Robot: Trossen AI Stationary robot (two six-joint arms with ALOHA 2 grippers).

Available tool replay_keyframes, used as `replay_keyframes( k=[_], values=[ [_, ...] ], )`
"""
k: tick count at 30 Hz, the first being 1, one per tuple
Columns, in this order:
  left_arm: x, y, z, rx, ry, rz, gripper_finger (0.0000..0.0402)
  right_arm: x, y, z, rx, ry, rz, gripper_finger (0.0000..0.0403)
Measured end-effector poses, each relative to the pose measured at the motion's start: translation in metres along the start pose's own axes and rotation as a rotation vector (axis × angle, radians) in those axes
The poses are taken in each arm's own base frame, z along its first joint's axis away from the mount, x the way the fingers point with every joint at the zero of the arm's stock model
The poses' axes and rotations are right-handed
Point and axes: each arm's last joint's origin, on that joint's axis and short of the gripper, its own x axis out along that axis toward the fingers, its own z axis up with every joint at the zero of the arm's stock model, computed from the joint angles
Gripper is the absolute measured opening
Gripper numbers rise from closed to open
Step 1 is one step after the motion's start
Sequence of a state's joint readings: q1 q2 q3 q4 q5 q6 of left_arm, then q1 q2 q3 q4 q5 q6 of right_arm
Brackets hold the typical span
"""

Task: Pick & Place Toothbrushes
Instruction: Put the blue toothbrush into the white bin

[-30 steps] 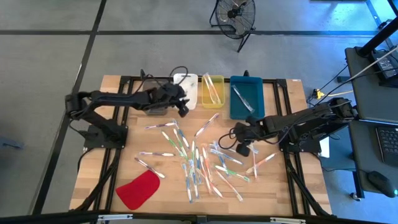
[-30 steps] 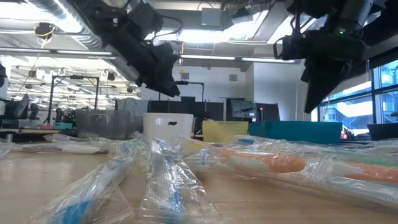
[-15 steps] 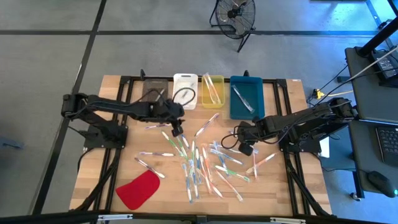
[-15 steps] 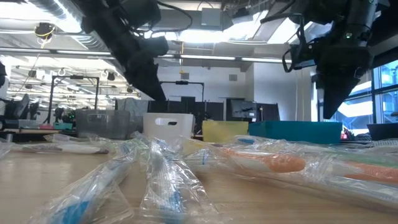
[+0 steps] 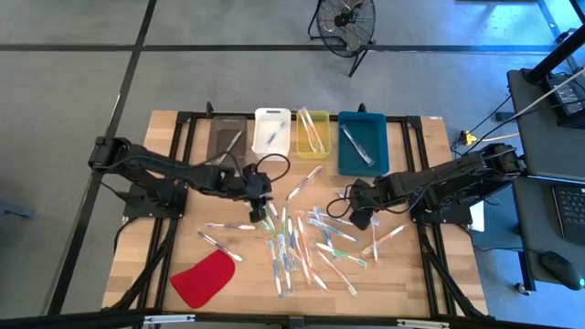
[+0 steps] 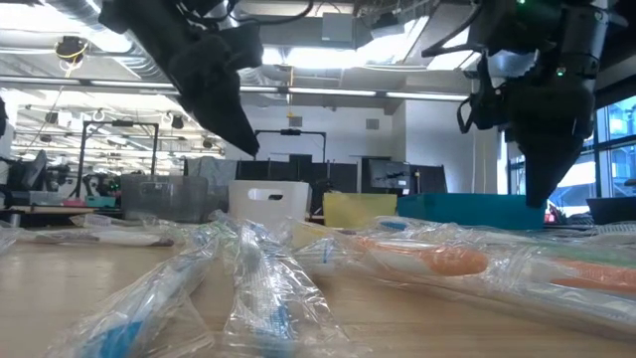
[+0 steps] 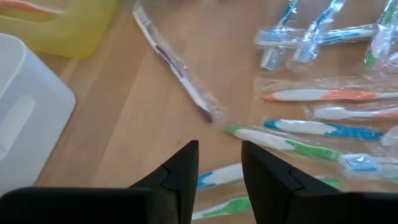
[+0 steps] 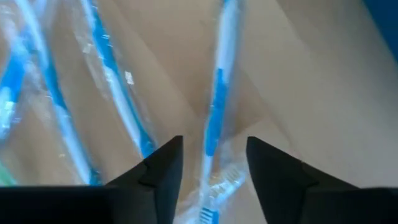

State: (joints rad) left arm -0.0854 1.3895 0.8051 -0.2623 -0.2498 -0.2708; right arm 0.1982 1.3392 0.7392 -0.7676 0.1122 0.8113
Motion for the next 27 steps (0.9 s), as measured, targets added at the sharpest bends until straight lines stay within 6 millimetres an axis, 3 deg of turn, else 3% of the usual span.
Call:
replay_keyframes(
  k=[8,27],
  values=[
    [-0.002,-0.008,-0.002,-0.003,-0.016,0.030,0.0116,0.013,-0.002,-0.004,-0.028,-0.031,0.032,0.0208],
    [-0.002,-0.008,-0.002,-0.003,-0.020,0.041,0.0116,0.041,-0.016,-0.022,0.042,-0.009,0.046,0.0157]
  ],
)
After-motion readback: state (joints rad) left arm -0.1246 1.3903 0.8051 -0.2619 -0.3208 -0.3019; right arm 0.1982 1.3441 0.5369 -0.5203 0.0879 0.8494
